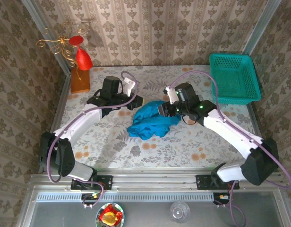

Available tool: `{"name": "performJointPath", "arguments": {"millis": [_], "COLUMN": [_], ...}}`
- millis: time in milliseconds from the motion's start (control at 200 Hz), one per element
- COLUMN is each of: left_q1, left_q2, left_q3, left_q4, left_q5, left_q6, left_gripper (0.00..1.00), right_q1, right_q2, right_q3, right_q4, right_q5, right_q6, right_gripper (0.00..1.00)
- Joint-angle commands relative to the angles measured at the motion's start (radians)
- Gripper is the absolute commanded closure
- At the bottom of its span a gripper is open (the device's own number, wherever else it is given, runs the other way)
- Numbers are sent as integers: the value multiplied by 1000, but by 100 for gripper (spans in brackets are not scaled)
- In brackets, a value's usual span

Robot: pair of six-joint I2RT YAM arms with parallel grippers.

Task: Fold the inside-out t-shirt
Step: Turn the T-shirt inside out at the center of the table.

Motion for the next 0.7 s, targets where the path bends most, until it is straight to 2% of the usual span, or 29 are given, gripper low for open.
{"name": "performJointPath", "arguments": {"millis": [0, 85, 150, 295, 475, 575, 695], "left_q1": [-4, -19, -38, -126, -229, -270, -290], "left_q2": [15, 47, 90, 175, 307, 400, 509], "left_q3": [33, 62, 114, 236, 409, 513, 626], "left_q4": [-45, -75, -140, -279, -417, -490, -555], "left_q5": [-5, 53, 74, 10, -72, -124, -158], "left_q6": [35, 61, 100, 220, 332, 381, 408], "left_gripper": [76, 58, 51, 45, 41, 40, 38], "right_q1": [-12, -17, -27, -48, -123, -158, -163], "right_q2": [41, 30, -5, -107, -281, -333, -325], "right_q3": [-18, -47, -79, -171, -319, -370, -382], "right_q4": [-72, -109, -135, -147, -152, -167, -156], "right_q5": [115, 138, 144, 189, 230, 208, 148], "right_q6": [289, 428, 531, 665, 766, 801, 838], "right_gripper": [50, 49, 48, 40, 32, 31, 29]}}
